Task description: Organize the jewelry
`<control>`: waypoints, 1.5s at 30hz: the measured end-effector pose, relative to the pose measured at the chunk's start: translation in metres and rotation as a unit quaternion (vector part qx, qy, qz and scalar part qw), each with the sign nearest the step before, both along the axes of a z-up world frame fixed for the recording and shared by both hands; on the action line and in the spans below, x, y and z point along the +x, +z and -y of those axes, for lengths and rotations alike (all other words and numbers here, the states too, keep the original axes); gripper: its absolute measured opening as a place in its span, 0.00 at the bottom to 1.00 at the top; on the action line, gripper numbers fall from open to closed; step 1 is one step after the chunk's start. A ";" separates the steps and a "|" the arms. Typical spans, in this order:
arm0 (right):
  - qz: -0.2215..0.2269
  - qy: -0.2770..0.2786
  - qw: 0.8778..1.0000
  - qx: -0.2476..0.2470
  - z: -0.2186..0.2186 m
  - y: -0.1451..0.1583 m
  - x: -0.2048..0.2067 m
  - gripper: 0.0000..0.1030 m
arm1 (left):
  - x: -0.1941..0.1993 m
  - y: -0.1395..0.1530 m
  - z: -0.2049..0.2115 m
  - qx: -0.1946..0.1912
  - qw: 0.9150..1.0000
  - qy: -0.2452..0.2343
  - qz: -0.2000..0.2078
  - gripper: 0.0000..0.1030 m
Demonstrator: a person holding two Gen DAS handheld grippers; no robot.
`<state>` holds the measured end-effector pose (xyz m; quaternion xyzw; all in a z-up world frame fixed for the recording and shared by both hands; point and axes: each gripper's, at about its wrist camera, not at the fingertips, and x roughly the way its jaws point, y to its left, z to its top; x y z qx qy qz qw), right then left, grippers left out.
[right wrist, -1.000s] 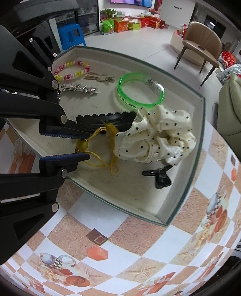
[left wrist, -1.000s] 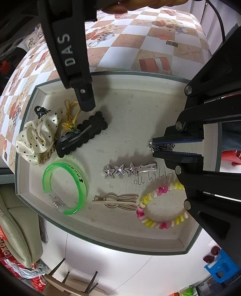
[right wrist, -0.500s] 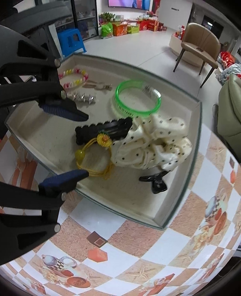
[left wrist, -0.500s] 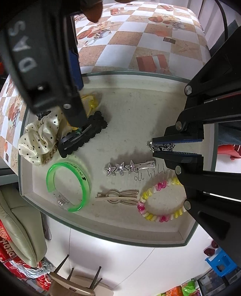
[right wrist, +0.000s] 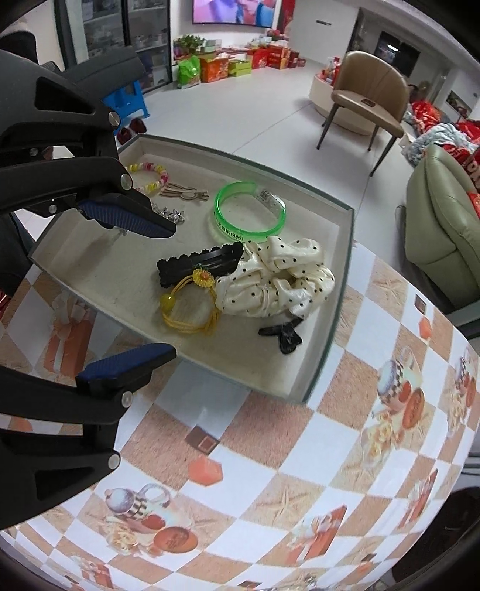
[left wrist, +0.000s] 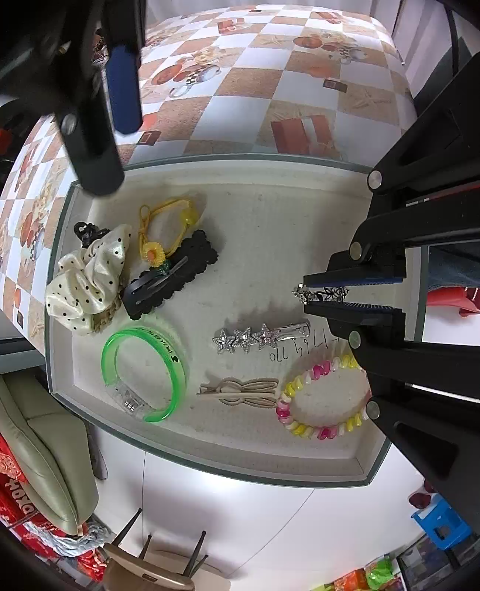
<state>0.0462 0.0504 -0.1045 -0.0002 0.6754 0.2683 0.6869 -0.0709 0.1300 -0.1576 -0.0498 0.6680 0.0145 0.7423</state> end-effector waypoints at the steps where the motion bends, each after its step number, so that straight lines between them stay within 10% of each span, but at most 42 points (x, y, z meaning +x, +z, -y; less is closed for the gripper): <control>1: 0.000 -0.004 1.000 0.001 0.004 0.002 -0.001 0.61 | 0.001 0.001 -0.002 0.000 1.000 0.001 0.000 0.11; 6: -0.001 -0.021 1.000 -0.001 0.023 0.006 -0.004 0.61 | 0.003 0.005 -0.013 -0.001 1.000 0.007 0.005 0.15; 7: -0.002 -0.024 1.000 -0.002 0.026 0.006 -0.005 0.61 | 0.003 0.006 -0.016 -0.002 1.000 0.009 0.005 0.28; 8: -0.002 -0.026 1.000 -0.003 0.028 0.006 -0.006 0.61 | 0.003 0.008 -0.018 0.000 1.000 0.013 0.005 0.80; 9: -0.003 -0.027 1.000 -0.004 0.030 0.006 -0.007 0.61 | 0.003 0.011 -0.020 0.012 1.000 0.021 0.009 1.00; 45: 0.048 0.011 0.997 -0.064 0.034 0.056 -0.049 1.00 | -0.016 0.091 -0.037 0.033 0.998 0.030 0.052 1.00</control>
